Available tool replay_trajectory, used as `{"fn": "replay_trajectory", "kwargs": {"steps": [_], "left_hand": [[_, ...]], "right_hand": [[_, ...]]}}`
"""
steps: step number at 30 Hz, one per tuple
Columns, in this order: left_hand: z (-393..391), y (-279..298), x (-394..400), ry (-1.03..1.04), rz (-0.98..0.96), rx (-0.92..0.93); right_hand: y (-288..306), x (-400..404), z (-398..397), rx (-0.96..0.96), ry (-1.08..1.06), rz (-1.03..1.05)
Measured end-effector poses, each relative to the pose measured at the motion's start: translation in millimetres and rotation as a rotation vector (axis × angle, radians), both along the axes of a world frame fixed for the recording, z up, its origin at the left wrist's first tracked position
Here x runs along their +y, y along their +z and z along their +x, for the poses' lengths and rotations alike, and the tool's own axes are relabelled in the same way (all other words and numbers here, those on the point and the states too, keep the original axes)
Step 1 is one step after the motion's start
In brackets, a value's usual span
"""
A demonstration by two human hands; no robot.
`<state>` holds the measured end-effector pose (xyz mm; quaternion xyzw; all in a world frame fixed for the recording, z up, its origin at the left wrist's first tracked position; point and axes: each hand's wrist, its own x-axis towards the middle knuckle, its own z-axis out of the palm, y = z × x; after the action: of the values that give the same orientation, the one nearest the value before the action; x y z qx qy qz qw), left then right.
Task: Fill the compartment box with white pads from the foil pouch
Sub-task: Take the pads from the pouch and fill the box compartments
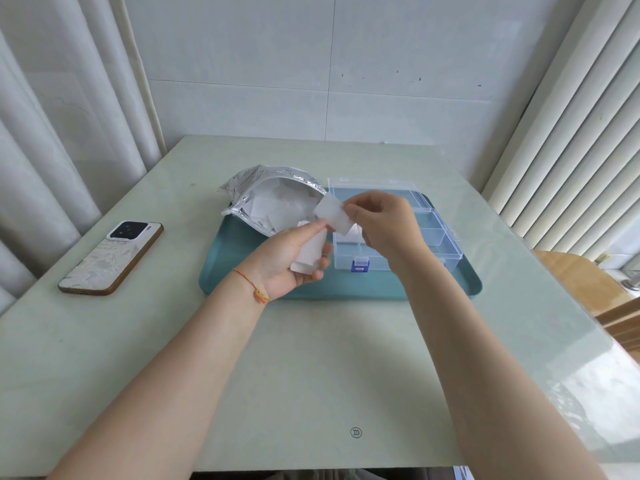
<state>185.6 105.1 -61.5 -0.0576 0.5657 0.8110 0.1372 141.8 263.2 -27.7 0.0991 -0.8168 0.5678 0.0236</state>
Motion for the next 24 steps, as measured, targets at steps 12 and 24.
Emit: {"fn": "replay_trajectory", "kwargs": {"steps": [12,24], "left_hand": [[-3.6,5.3,5.5,0.119,0.341,0.040],[-4.3,0.5,-0.5,0.216,0.304,-0.057]], "right_hand": [[-4.0,-27.5,18.6,-0.309,0.069,-0.261],[-10.1,-26.5,16.9,0.220,0.084,0.255]]}}
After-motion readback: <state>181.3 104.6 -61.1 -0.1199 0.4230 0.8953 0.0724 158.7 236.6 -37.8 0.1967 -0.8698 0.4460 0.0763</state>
